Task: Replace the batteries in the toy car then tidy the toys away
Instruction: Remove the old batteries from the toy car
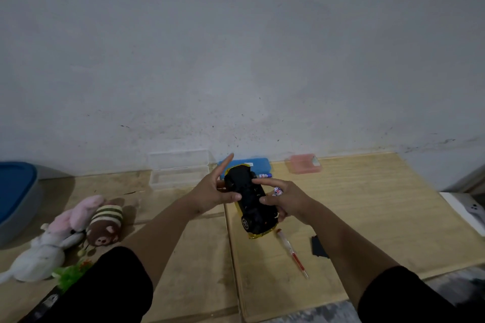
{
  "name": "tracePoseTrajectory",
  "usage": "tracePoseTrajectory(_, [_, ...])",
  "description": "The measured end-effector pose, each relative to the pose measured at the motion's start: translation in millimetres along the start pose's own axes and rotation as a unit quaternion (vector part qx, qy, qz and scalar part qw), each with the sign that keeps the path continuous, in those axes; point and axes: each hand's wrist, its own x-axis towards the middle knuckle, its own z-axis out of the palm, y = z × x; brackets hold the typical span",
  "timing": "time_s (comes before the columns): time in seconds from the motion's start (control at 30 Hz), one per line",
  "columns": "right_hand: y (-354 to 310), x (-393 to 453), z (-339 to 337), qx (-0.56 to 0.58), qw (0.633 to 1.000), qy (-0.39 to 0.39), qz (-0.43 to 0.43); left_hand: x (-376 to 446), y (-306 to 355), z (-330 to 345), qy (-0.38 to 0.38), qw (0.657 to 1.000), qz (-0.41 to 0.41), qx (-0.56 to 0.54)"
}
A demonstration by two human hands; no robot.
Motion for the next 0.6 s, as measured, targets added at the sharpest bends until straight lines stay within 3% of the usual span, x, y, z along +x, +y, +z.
tracePoseTrajectory(0.17, [11,-1,11,0.096,0.995,-0.002,0.016,-1,-14,19,0.041,0.995,-0.041,-0.084])
tracePoseTrajectory(0.33, [10,-5,21,0.047,0.997,-0.047,-0.024,-1,-15,26,0.013,0.972,-0.070,-0.225])
tracePoseTrajectory(0.6, [-8,-3,19,-0.002,0.999,0.002,-0.049,-4,-18,15,-0.026,0.979,-0.084,-0.186])
